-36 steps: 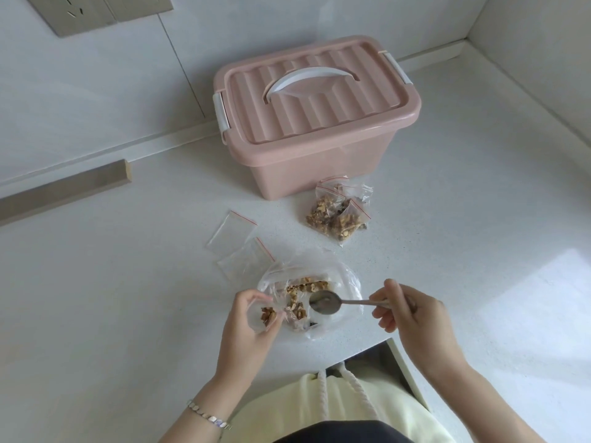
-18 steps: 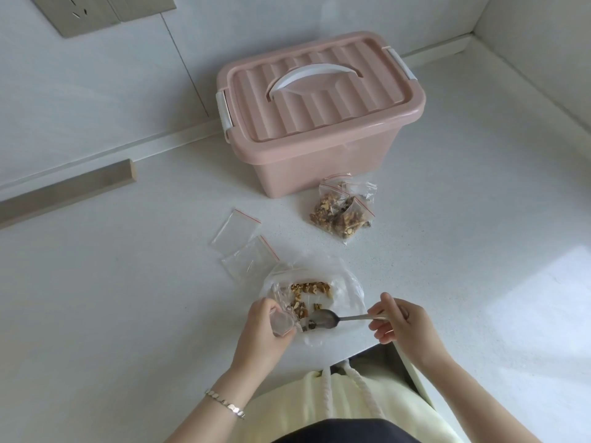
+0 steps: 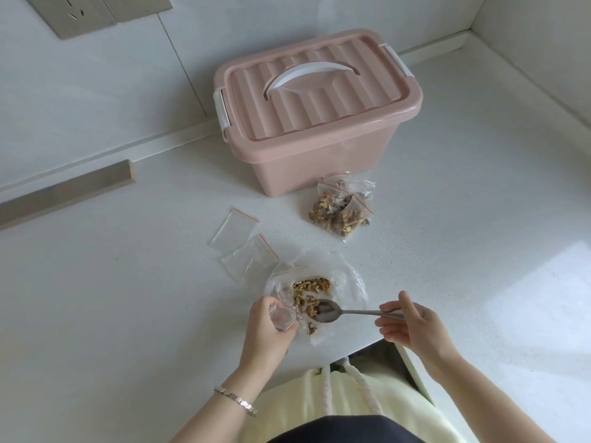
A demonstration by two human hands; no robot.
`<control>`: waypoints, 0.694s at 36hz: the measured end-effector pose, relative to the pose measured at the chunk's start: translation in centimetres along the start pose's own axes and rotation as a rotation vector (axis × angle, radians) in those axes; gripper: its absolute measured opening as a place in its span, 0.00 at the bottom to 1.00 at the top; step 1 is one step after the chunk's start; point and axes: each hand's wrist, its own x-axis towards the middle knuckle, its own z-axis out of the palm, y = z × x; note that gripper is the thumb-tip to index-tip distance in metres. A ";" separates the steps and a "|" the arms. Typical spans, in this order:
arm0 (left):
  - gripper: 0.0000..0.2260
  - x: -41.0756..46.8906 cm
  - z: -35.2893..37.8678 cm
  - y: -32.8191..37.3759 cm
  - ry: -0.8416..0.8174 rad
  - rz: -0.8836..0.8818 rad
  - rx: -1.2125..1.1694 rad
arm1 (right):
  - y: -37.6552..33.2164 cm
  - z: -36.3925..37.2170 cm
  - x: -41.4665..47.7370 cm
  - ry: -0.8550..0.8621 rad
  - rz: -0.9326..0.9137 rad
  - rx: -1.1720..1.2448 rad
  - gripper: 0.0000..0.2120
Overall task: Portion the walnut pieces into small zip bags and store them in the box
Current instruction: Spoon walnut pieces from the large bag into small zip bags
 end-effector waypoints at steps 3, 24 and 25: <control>0.15 0.0 0.1 0.0 0.066 0.077 0.044 | -0.1 -0.1 0.0 0.015 -0.045 -0.013 0.20; 0.13 0.4 0.3 0.1 -0.011 0.013 -0.159 | 1.5 4.4 -0.3 -0.010 -0.317 -0.284 0.15; 0.13 0.4 0.2 0.1 -0.019 0.000 -0.181 | 1.4 4.4 -0.2 -0.014 -0.289 -0.250 0.15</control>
